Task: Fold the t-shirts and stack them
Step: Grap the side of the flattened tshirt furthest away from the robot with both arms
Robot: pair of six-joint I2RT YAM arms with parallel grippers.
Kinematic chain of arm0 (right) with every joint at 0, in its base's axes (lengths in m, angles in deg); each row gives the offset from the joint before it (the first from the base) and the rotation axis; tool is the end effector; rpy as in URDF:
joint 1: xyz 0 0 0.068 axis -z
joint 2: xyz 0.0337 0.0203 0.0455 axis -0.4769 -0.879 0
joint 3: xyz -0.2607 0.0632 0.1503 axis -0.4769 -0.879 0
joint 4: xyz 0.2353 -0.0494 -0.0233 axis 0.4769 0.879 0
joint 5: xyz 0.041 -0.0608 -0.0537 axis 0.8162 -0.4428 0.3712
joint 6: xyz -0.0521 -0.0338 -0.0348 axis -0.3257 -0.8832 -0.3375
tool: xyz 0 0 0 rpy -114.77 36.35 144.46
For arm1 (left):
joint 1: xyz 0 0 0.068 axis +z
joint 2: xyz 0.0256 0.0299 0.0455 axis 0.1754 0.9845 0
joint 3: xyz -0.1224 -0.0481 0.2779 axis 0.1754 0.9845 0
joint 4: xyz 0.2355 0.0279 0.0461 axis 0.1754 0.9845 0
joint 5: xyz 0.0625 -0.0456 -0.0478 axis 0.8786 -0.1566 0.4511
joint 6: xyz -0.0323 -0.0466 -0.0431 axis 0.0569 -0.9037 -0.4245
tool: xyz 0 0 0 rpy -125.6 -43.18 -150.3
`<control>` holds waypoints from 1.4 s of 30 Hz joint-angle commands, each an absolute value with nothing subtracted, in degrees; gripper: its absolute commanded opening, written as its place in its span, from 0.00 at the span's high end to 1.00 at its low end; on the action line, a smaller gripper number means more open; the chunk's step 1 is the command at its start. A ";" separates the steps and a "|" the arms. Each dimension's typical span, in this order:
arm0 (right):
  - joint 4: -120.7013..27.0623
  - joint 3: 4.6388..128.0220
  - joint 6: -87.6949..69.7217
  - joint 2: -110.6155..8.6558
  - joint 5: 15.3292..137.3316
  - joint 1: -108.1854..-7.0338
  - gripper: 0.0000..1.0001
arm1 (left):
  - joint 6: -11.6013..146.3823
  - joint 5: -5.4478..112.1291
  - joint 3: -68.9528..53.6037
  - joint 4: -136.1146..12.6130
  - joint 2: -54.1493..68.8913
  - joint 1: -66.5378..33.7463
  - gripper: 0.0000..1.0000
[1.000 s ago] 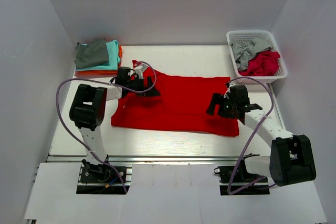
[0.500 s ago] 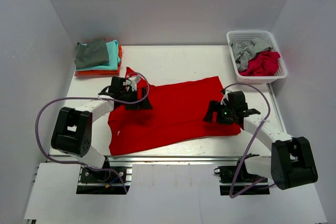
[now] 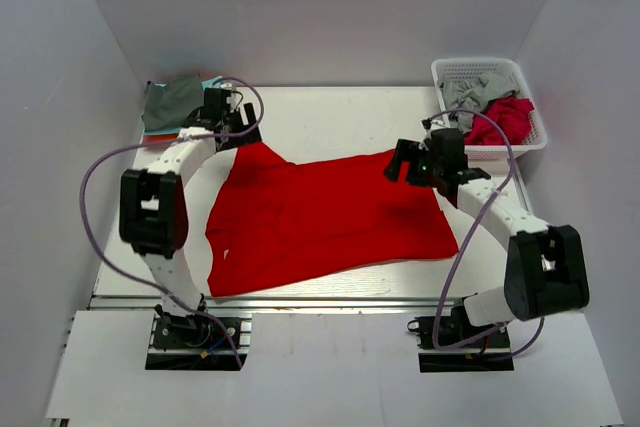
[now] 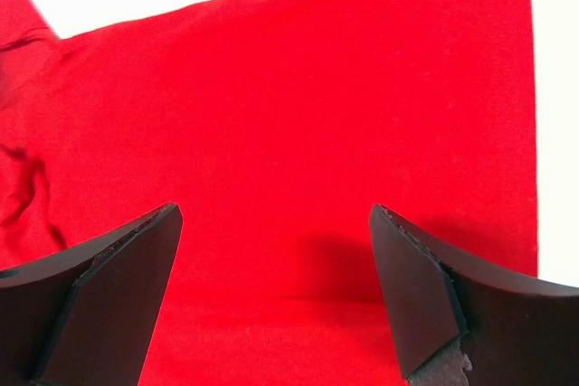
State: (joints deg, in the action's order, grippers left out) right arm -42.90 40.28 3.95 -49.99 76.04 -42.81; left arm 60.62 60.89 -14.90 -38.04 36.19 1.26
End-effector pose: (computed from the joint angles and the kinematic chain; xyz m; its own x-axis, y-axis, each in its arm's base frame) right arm 0.2885 0.0815 0.2711 -0.6406 0.1823 -0.7459 -0.1386 0.9280 0.3458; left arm 0.4081 -0.0643 0.2684 -0.7306 -0.2049 -0.6513 -0.0715 0.9716 -0.2255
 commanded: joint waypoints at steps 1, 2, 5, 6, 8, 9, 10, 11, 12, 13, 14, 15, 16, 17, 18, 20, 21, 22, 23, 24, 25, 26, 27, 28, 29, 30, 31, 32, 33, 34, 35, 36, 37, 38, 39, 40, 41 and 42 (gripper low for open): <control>-42.41 43.78 4.33 -53.29 72.39 -42.72 0.10 | 59.63 64.68 -20.83 -34.69 42.86 2.46 0.06; -42.23 44.83 4.33 -54.00 72.12 -42.72 0.10 | 59.63 63.55 -24.41 -34.69 44.97 3.07 0.08; -41.44 47.20 3.71 -56.55 71.33 -42.72 0.10 | 60.25 61.61 -29.35 -36.00 51.83 3.07 0.15; -40.92 47.56 3.71 -57.43 71.33 -42.55 0.10 | 60.77 61.08 -30.24 -37.48 53.07 3.07 0.19; -40.74 48.88 3.45 -59.18 71.15 -42.63 0.10 | 60.78 60.20 -32.96 -38.19 56.32 3.07 0.21; -40.30 49.23 3.45 -59.54 71.24 -42.63 0.10 | 60.78 60.20 -32.98 -38.72 57.11 3.07 0.21; -40.21 50.28 3.45 -59.81 71.33 -42.63 0.10 | 60.78 61.24 -33.85 -39.95 57.82 3.07 0.22; -39.95 50.29 3.45 -60.94 71.33 -42.55 0.10 | 60.78 62.12 -34.64 -39.96 59.22 3.07 0.22; -39.60 50.63 3.45 -61.21 71.41 -42.63 0.10 | 60.78 62.91 -35.17 -40.66 60.01 3.07 0.22; -39.68 50.81 3.45 -61.65 71.33 -42.63 0.10 | 60.78 64.83 -36.04 -39.97 60.89 3.07 0.22; -39.77 51.07 3.27 -62.09 71.50 -42.63 0.10 | 60.78 65.72 -37.88 -39.96 61.77 3.07 0.22; -39.59 51.25 3.36 -62.62 71.50 -42.63 0.10 | 60.78 66.34 -39.03 -39.00 63.61 3.07 0.22; -39.42 51.51 3.18 -62.62 71.41 -42.63 0.10 | 60.78 66.87 -41.22 -37.60 64.58 3.07 0.23; -39.50 51.95 3.44 -63.32 71.50 -42.63 0.10 | 60.78 66.88 -42.11 -37.59 65.46 3.07 0.26; -39.42 52.13 3.45 -63.85 71.33 -42.63 0.10 | 60.78 66.88 -42.90 -37.06 66.34 3.07 0.28; -39.42 53.27 3.62 -64.73 70.98 -42.63 0.10 | 61.30 65.21 -43.96 -37.06 68.37 3.07 0.39; -39.16 53.45 3.62 -65.78 69.67 -42.46 0.10 | 61.30 64.07 -44.57 -37.76 68.89 3.07 0.45; -39.33 53.89 3.45 -66.31 68.96 -42.63 0.10 | 61.30 64.06 -45.10 -37.76 69.42 3.07 0.50; -38.81 55.37 3.53 -66.84 66.86 -42.63 0.10 | 61.30 64.06 -45.10 -38.28 69.95 3.07 0.61; -38.37 56.08 3.53 -67.36 65.28 -42.63 0.10 | 61.30 63.54 -45.63 -38.29 69.95 3.07 0.65; -38.28 57.57 3.62 -69.46 63.78 -42.81 0.10 | 61.83 63.54 -46.76 -38.29 70.65 3.07 0.70; -37.14 59.32 3.54 -70.26 63.33 -42.63 0.10 | 61.83 64.14 -47.64 -36.81 70.66 3.07 0.84; -36.87 60.21 3.71 -71.92 62.02 -42.63 0.10 | 61.83 64.15 -49.31 -36.27 71.44 3.07 0.91; -36.69 62.22 3.62 -73.59 61.23 -42.63 0.10 | 61.83 64.85 -49.85 -36.27 71.97 3.07 0.99; -36.00 64.24 3.88 -75.44 60.09 -42.63 0.10 | 61.83 64.85 -49.85 -36.27 71.97 3.07 1.00; -35.90 66.26 4.32 -76.06 59.29 -42.63 0.10 | 62.44 64.85 -50.37 -36.27 71.97 3.07 1.00; -35.81 67.33 4.76 -77.99 58.15 -42.63 0.10 | 62.45 64.85 -50.38 -36.27 71.97 3.07 1.00; -35.47 68.38 5.03 -79.92 56.84 -42.63 0.10 | 62.45 64.85 -50.38 -37.05 71.97 3.07 1.00; -35.55 71.44 5.20 -80.98 56.13 -42.63 0.10 | 62.45 64.33 -50.38 -37.06 71.45 3.07 1.00; -34.94 72.69 6.07 -84.04 54.73 -42.55 0.10 | 62.45 63.72 -50.38 -38.02 71.45 3.07 1.00; -33.63 74.00 6.52 -85.29 52.80 -42.63 0.10 | 62.45 63.02 -50.38 -38.55 70.84 3.07 1.00; -32.92 78.19 7.22 -86.43 52.09 -42.63 0.10 | 62.45 62.49 -50.38 -39.16 70.83 3.07 1.00; -31.43 79.71 8.36 -88.79 50.08 -42.63 0.10 | 62.97 62.48 -50.90 -39.17 70.83 3.07 1.00; -30.55 82.25 8.72 -91.08 47.53 -42.63 0.10 | 62.97 62.48 -51.43 -39.17 70.83 3.07 1.00; -29.23 83.41 9.33 -92.14 46.46 -42.63 0.10 | 62.97 62.48 -52.48 -39.17 70.83 3.07 1.00; -28.00 87.51 10.29 -94.42 45.15 -42.63 0.10 | 63.58 62.48 -53.27 -39.17 70.83 3.07 1.00; -27.12 88.60 10.82 -96.62 43.92 -42.63 0.10 | 63.59 62.48 -55.02 -38.65 71.35 3.07 1.00; -26.33 89.74 11.18 -98.38 43.38 -42.46 0.11 | 63.59 62.48 -55.91 -37.86 72.14 3.07 1.00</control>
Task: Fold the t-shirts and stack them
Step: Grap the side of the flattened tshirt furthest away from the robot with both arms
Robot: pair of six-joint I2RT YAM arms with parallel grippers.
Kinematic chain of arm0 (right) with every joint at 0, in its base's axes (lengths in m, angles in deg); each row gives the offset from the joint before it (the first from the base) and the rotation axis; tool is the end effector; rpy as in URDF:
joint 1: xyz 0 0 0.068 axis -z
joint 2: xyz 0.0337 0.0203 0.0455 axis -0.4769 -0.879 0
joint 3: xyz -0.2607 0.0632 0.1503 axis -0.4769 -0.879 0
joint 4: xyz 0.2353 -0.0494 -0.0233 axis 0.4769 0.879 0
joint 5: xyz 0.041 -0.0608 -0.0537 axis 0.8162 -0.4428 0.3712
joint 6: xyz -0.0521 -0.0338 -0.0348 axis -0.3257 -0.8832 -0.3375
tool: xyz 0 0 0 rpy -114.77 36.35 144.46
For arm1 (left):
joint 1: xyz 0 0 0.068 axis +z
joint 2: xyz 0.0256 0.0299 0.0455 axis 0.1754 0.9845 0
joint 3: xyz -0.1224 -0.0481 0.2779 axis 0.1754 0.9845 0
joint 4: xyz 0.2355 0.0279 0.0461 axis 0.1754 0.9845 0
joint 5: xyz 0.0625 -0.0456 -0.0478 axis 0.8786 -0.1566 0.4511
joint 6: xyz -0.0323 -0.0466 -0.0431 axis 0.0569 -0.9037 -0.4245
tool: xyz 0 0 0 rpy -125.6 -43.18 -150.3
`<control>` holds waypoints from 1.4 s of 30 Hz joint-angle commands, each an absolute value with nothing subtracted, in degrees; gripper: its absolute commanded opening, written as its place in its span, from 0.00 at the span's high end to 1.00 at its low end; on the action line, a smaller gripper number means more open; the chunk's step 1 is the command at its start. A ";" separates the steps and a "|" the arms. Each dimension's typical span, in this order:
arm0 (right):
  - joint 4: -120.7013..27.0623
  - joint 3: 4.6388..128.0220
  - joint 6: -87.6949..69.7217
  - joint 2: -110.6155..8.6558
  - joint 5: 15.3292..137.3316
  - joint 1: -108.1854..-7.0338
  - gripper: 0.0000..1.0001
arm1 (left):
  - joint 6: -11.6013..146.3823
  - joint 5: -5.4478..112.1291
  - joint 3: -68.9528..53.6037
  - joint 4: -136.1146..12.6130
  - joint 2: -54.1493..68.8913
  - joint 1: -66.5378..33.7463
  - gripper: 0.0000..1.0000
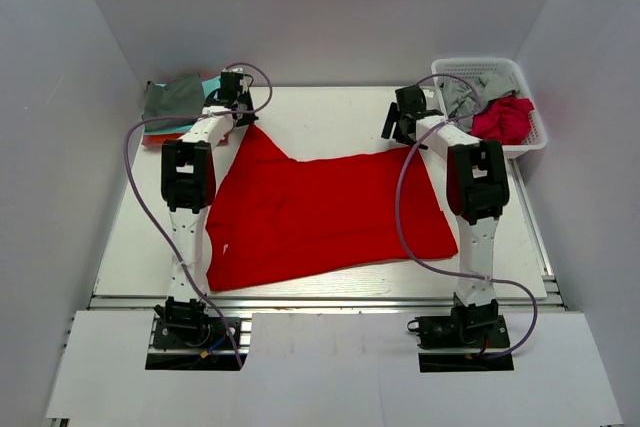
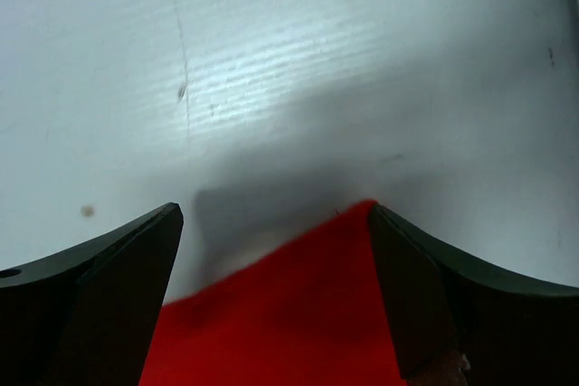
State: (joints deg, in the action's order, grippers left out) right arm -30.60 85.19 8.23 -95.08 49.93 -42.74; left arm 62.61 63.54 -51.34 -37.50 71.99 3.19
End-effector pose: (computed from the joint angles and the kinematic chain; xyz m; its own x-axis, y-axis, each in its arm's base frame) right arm 0.4921 0.1057 0.2005 -0.6619 0.2297 -0.7136 0.2703 0.9610 0.0585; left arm 0.5658 -0.0667 0.1732 -0.7164 -0.1967 -0.6694 -0.1091 0.9792 -0.1710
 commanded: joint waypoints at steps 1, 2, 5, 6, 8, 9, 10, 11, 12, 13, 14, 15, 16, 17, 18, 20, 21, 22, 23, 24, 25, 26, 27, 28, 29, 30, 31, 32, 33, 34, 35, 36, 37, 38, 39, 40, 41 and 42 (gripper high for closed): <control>-25.89 92.71 11.27 -99.27 43.03 -42.54 0.11 | 64.29 62.48 -56.79 -37.85 72.15 3.07 1.00; -25.71 93.35 11.44 -101.01 43.03 -42.55 0.14 | 64.29 62.48 -58.36 -37.24 73.02 3.07 1.00; -25.18 94.32 12.06 -101.47 43.55 -42.63 0.28 | 64.82 61.95 -61.44 -36.62 74.35 3.07 1.00; -25.18 94.06 12.15 -101.56 43.73 -42.46 0.34 | 64.82 61.95 -62.24 -36.62 75.13 3.07 1.00; -25.27 93.53 12.15 -101.12 43.47 -42.54 0.55 | 64.82 61.34 -63.90 -36.62 75.83 3.07 1.00; -25.09 93.09 12.15 -101.03 43.38 -42.63 0.65 | 64.82 61.34 -63.91 -36.62 75.84 3.07 1.00; -25.09 92.74 12.06 -100.77 43.20 -42.55 0.81 | 64.82 61.34 -64.44 -36.62 75.84 3.07 1.00; -25.26 92.65 12.23 -100.68 43.20 -42.63 0.89 | 64.82 60.82 -64.44 -36.62 75.84 3.07 1.00; -24.74 92.65 11.97 -100.77 43.29 -42.46 0.94 | 64.82 60.81 -64.44 -36.62 75.84 3.07 1.00; -24.57 92.82 12.23 -100.42 43.38 -42.46 1.00 | 64.82 60.81 -64.44 -36.62 75.84 3.07 1.00; -24.39 92.65 11.97 -100.33 43.20 -42.63 1.00 | 64.82 60.29 -64.44 -35.92 75.32 3.07 1.00; -24.30 92.74 11.80 -99.55 43.11 -42.46 1.00 | 64.82 60.28 -64.44 -35.92 74.79 3.07 1.00; -24.39 92.65 11.62 -99.28 42.77 -42.46 1.00 | 65.34 60.28 -63.14 -35.92 73.31 3.07 1.00; -24.39 93.08 11.36 -98.93 42.59 -42.63 1.00 | 65.35 60.28 -62.25 -35.39 72.34 3.07 1.00; -24.65 92.91 10.66 -98.23 42.50 -42.72 1.00 | 65.35 60.28 -61.37 -34.78 71.37 3.07 1.00; -26.83 90.73 9.52 -96.29 41.97 -42.72 1.00 | 65.87 60.28 -57.78 -34.25 67.78 3.07 1.00; -27.63 88.89 8.64 -94.55 42.06 -42.81 1.00 | 65.87 60.28 -56.28 -34.25 66.28 3.07 1.00; -28.16 87.74 8.20 -92.35 42.06 -42.90 1.00 | 65.87 60.81 -53.22 -34.25 64.96 3.07 1.00; -30.26 86.68 7.93 -90.33 42.23 -42.72 1.00 | 65.87 60.81 -51.63 -33.72 63.46 3.07 1.00; -30.62 83.45 7.76 -89.53 42.76 -42.98 1.00 | 65.87 60.81 -50.04 -33.72 60.58 3.07 1.00; -31.06 82.38 7.49 -86.56 42.50 -42.90 1.00 | 65.87 60.81 -46.72 -33.72 59.16 3.07 1.00; -33.76 81.32 7.23 -85.49 42.59 -42.81 1.00 | 65.87 60.81 -45.03 -34.42 57.84 3.07 1.00; -34.66 77.83 6.97 -84.95 43.46 -42.90 1.00 | 65.87 60.03 -43.63 -35.55 56.78 3.07 1.00; -34.76 77.10 6.35 -84.25 43.38 -42.72 1.00 | 65.87 60.02 -41.00 -36.17 54.94 3.07 1.00; -34.06 76.66 6.26 -83.72 43.55 -42.81 1.00 | 65.87 59.15 -40.10 -36.70 54.23 3.07 1.00; -33.53 76.91 6.61 -83.72 43.29 -42.81 1.00 | 65.87 59.14 -39.57 -36.71 54.22 3.07 1.00; -33.35 77.00 6.52 -83.72 43.12 -42.90 1.00 | 65.27 58.62 -39.57 -36.10 54.22 3.07 1.00; -33.70 77.09 6.44 -83.89 43.29 -42.98 1.00 | 65.26 58.61 -39.57 -36.09 53.70 3.07 1.00; -33.79 77.27 6.09 -83.89 45.03 -42.81 1.00 | 65.26 58.61 -39.57 -36.09 53.69 3.07 1.00; -33.01 78.57 6.08 -85.20 45.92 -42.63 0.98 | 65.26 58.61 -39.57 -36.09 53.69 3.07 1.00; -32.04 79.72 6.26 -85.73 46.62 -42.63 0.83 | 65.26 58.00 -39.57 -36.09 53.69 3.07 1.00; -30.38 80.69 6.43 -87.31 46.37 -42.55 0.70 | 65.26 58.00 -39.57 -36.61 53.69 3.07 1.00; -29.58 84.09 6.44 -88.28 45.76 -42.72 0.70 | 65.26 58.00 -40.09 -36.01 53.69 3.07 1.00; -28.18 85.08 6.61 -91.07 45.14 -42.81 0.70 | 65.26 58.00 -40.88 -36.00 54.39 3.07 1.00; -26.86 87.70 6.52 -91.88 45.13 -42.81 0.64 | 65.26 58.00 -40.89 -35.31 54.40 3.07 1.00; -26.50 88.60 6.78 -92.94 45.13 -42.81 0.62 | 65.26 58.00 -40.89 -35.30 54.40 3.07 1.00; -25.89 89.39 7.31 -95.47 44.61 -42.63 0.60 | 65.26 58.00 -40.89 -35.30 54.40 3.07 1.00; -25.45 91.05 7.23 -96.19 43.91 -42.63 0.50 | 65.26 58.00 -40.89 -35.30 54.40 3.07 1.00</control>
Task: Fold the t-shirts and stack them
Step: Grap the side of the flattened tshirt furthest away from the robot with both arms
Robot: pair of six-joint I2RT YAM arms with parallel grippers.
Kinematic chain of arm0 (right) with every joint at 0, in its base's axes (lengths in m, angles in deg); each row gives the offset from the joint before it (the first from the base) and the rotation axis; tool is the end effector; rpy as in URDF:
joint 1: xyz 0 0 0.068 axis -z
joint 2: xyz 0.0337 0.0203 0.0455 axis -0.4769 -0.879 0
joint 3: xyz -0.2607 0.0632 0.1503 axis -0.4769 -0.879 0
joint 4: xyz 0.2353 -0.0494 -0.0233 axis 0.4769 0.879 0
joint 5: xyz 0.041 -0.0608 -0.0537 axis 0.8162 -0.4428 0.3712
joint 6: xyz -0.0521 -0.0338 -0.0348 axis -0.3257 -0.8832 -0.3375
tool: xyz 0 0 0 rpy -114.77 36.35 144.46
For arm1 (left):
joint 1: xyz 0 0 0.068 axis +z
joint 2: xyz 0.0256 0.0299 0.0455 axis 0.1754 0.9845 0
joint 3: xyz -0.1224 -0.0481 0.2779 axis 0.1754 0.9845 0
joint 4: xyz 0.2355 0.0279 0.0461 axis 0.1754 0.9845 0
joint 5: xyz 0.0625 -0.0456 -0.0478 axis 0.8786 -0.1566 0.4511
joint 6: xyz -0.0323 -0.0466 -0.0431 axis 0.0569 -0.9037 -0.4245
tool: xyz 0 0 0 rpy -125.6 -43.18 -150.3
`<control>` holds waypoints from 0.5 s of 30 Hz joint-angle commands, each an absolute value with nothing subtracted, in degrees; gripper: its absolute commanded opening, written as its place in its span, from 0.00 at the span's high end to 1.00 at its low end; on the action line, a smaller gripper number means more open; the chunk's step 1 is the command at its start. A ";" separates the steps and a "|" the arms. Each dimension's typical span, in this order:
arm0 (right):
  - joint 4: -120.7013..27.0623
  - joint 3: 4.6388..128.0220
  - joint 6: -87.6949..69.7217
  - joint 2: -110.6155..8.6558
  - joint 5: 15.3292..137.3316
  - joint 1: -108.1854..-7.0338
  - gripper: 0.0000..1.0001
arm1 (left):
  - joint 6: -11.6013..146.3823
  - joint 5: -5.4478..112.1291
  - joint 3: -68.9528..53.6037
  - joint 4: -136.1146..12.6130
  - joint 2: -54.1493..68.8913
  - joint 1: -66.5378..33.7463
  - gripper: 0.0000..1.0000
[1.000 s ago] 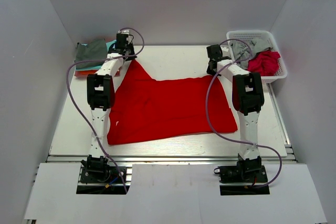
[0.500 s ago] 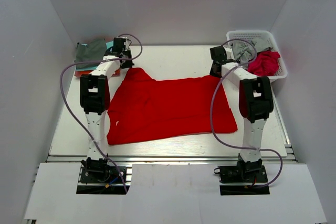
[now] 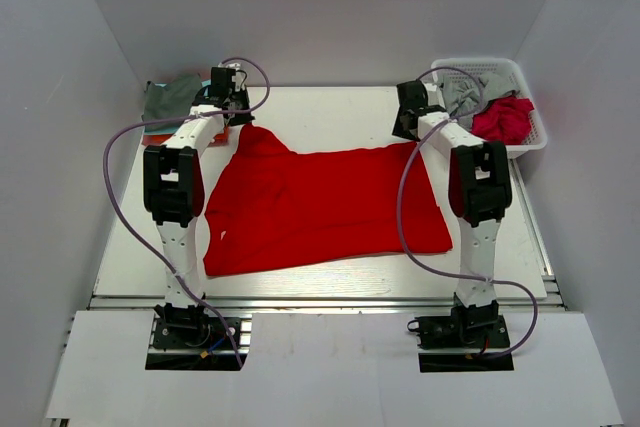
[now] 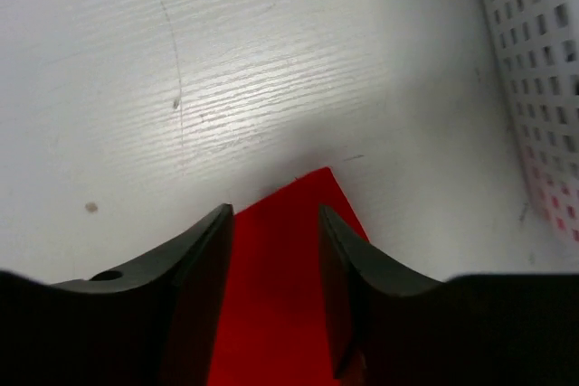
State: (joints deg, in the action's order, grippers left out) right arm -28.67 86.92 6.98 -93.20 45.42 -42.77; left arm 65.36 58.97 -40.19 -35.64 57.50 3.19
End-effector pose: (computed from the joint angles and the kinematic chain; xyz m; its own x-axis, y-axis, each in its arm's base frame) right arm 0.4902 0.1010 0.2240 -0.6253 0.2078 -0.7522 0.3061 0.9520 0.0086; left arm 0.5143 -0.0652 0.2403 -0.7164 -0.1499 -0.6814 -0.0165 0.9800 -0.1983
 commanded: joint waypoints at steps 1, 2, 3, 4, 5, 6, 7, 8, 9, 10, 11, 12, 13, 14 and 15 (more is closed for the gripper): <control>-24.40 93.07 7.31 -97.07 42.60 -42.63 0.48 | 65.26 58.00 -40.89 -35.30 54.92 3.07 1.00; -24.13 93.61 6.97 -98.21 42.06 -42.63 0.46 | 65.78 58.00 -40.89 -35.30 54.92 3.07 1.00; -24.12 94.66 6.96 -99.35 41.10 -42.81 0.43 | 65.79 58.00 -40.89 -35.30 54.92 3.07 1.00; -23.69 95.45 6.96 -100.14 39.61 -42.81 0.43 | 65.79 58.00 -40.89 -35.30 54.92 3.07 1.00; -23.34 95.90 7.31 -100.50 39.25 -42.81 0.42 | 65.79 58.00 -41.41 -35.30 55.53 3.07 1.00; -22.55 95.81 8.18 -101.11 38.72 -42.81 0.40 | 65.79 58.00 -41.41 -35.30 55.54 3.07 1.00; -21.93 95.73 8.71 -101.21 37.76 -42.72 0.39 | 65.79 58.00 -41.41 -35.30 55.54 3.07 1.00; -21.58 95.12 9.07 -101.29 37.49 -42.55 0.39 | 65.79 58.00 -41.41 -35.30 55.54 3.07 1.00; -21.40 94.68 9.94 -101.21 36.71 -42.46 0.39 | 65.79 58.00 -41.41 -35.30 56.06 3.07 1.00; -21.23 94.15 10.39 -101.29 36.87 -42.63 0.39 | 65.79 58.00 -41.41 -35.30 56.07 3.07 1.00; -21.31 93.45 10.30 -101.21 37.40 -42.81 0.39 | 65.79 58.00 -41.41 -35.30 56.07 3.07 1.00; -20.96 93.27 10.82 -101.12 37.66 -42.63 0.39 | 65.79 58.00 -41.41 -35.30 56.07 3.07 1.00; -20.79 93.09 10.83 -101.38 37.58 -42.63 0.39 | 65.79 58.00 -41.94 -35.30 56.59 3.07 1.00; -20.09 92.83 11.44 -101.47 37.75 -42.72 0.43 | 65.79 58.00 -41.94 -35.30 56.59 3.07 1.00; -20.25 92.39 11.88 -101.56 39.41 -42.63 0.50 | 65.79 58.00 -41.94 -35.30 56.59 3.07 1.00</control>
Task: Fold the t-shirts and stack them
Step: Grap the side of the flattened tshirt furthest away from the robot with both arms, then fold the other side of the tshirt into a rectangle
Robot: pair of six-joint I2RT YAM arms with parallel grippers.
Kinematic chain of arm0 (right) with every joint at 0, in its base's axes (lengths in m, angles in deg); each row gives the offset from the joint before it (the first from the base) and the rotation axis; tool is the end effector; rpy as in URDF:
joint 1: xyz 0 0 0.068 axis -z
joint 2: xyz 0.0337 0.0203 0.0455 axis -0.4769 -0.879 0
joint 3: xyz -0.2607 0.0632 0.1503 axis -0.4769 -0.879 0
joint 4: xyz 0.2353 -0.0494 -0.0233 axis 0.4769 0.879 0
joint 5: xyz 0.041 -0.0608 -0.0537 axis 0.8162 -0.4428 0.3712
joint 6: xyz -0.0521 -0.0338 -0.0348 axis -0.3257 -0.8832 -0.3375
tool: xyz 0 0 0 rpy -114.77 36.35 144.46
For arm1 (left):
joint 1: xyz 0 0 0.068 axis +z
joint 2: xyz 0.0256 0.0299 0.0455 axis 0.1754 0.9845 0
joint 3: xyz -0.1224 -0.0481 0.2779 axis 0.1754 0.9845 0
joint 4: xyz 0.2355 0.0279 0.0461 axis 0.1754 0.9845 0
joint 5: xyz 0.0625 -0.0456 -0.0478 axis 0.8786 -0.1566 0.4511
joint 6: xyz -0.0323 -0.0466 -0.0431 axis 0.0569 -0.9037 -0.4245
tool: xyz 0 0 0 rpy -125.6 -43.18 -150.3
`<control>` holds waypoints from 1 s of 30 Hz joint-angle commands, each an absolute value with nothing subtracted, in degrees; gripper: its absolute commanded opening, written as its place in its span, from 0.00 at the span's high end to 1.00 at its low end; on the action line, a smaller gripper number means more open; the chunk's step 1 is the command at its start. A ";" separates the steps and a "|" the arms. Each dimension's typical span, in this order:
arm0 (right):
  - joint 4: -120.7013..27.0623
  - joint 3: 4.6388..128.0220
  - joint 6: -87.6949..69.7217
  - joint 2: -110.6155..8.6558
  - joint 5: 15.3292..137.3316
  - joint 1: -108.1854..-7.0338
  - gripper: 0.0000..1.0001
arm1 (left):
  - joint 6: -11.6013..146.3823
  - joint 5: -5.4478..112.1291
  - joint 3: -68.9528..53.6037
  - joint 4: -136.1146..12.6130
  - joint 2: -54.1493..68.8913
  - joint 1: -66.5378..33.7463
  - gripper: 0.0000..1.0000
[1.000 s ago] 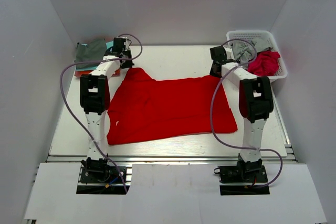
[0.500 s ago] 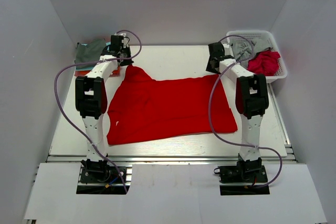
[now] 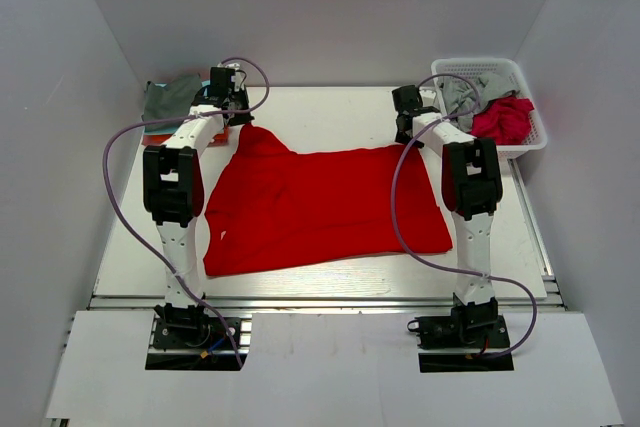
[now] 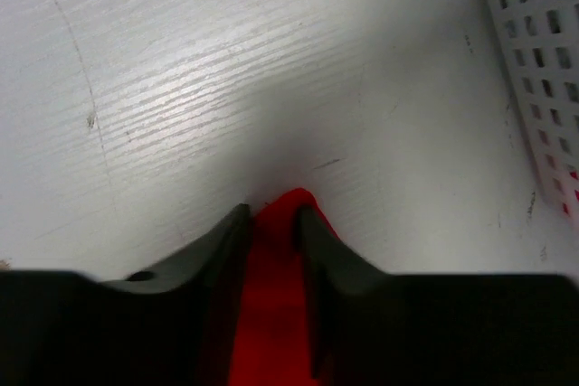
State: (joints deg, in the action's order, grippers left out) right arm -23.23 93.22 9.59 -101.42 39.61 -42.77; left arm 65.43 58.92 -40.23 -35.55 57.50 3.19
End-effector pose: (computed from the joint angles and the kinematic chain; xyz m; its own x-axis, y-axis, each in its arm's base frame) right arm 0.5093 0.1004 0.1817 -0.6723 0.2155 -0.7082 0.3928 0.9148 -0.0946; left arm 0.5143 -0.0652 0.2404 -0.7172 -0.1486 -0.6809 -0.0153 0.9801 -0.1979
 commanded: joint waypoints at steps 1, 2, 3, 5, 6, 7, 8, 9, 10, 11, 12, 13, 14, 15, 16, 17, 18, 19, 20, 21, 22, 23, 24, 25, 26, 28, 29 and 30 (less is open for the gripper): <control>-20.43 92.21 12.23 -101.65 39.68 -42.63 0.68 | 65.79 58.00 -41.94 -35.30 56.59 3.07 1.00; -20.43 91.77 12.50 -101.30 40.29 -42.63 0.76 | 65.79 58.00 -41.94 -35.30 56.59 3.07 1.00; -20.95 91.07 12.50 -101.12 41.08 -42.81 0.83 | 65.79 58.00 -41.94 -35.30 56.59 3.07 1.00; -21.31 90.80 12.85 -101.12 41.71 -42.63 1.00 | 65.79 58.00 -41.94 -34.77 56.59 3.07 1.00; -21.83 90.80 12.85 -100.95 42.40 -42.72 1.00 | 65.79 58.00 -42.46 -34.77 56.59 3.07 1.00; -22.27 90.80 12.76 -100.25 42.41 -42.81 1.00 | 65.79 57.48 -42.47 -34.77 56.59 3.07 1.00; -22.63 91.06 12.42 -100.24 42.67 -42.72 1.00 | 65.79 57.47 -43.08 -33.99 56.59 3.07 1.00; -22.89 91.50 11.89 -99.98 42.41 -42.81 1.00 | 65.79 57.47 -43.08 -33.29 56.07 3.07 1.00; -23.15 91.42 11.45 -98.41 42.06 -42.81 1.00 | 65.79 57.47 -43.08 -33.28 55.37 3.07 1.00; -23.77 91.07 11.01 -97.70 41.01 -42.90 1.00 | 65.79 57.47 -43.08 -32.67 54.75 3.07 1.00; -25.51 90.63 10.48 -95.78 40.57 -43.16 1.00 | 65.79 57.47 -41.87 -32.66 54.05 3.07 1.00; -26.66 87.50 9.61 -94.63 40.30 -43.16 1.00 | 65.18 57.47 -41.07 -32.06 52.22 3.07 1.00; -28.67 85.99 9.16 -92.01 40.47 -42.99 1.00 | 65.17 57.47 -39.93 -32.05 50.89 3.07 1.00; -29.74 84.49 8.90 -89.20 40.82 -42.98 1.00 | 64.48 57.47 -37.05 -32.05 49.49 3.07 1.00; -31.75 79.69 8.29 -87.77 40.74 -42.98 1.00 | 63.95 57.99 -35.19 -32.05 48.00 3.07 1.00; -33.08 78.34 8.19 -84.02 40.48 -42.90 1.00 | 63.42 58.00 -33.43 -32.57 44.50 3.07 1.00; -33.52 77.02 7.93 -82.94 40.30 -42.98 1.00 | 62.63 58.00 -29.50 -32.58 42.64 3.07 1.00; -34.40 73.26 7.84 -81.80 40.13 -43.07 1.00 | 62.01 58.00 -27.29 -32.58 40.79 3.07 1.00; -34.76 72.18 7.58 -78.74 39.43 -42.99 1.00 | 61.14 58.52 -25.18 -32.58 38.86 2.55 1.00; -34.85 70.34 7.32 -77.75 39.33 -43.07 1.00 | 60.52 58.53 -21.24 -32.58 34.84 2.55 1.00; -35.02 68.59 6.79 -77.13 39.51 -43.16 1.00 | 59.82 59.05 -19.37 -32.05 32.80 2.55 1.00; -34.94 66.91 6.96 -75.30 39.25 -43.07 1.00 | 58.16 59.75 -17.53 -31.44 30.77 1.85 1.00; -34.85 66.11 6.88 -73.63 39.33 -43.16 1.00 | 57.62 59.76 -13.77 -30.91 28.75 1.84 1.00; -35.28 64.37 6.53 -71.78 39.68 -42.90 1.00 | 57.61 59.76 -11.73 -30.21 24.38 1.84 1.00; -35.37 62.43 6.61 -71.07 39.77 -42.98 1.00 | 56.66 59.76 -7.79 -30.20 22.25 1.84 1.00; -35.46 60.58 6.87 -67.73 39.60 -43.07 1.00 | 54.63 59.76 -3.99 -28.19 18.12 1.84 1.00; -35.81 57.61 6.96 -66.94 39.68 -42.99 1.00 | 54.10 60.54 -0.49 -27.49 14.01 1.84 1.00; -35.73 56.80 6.96 -64.41 39.77 -43.07 1.00 | 53.05 60.55 1.28 -26.87 11.97 1.84 1.00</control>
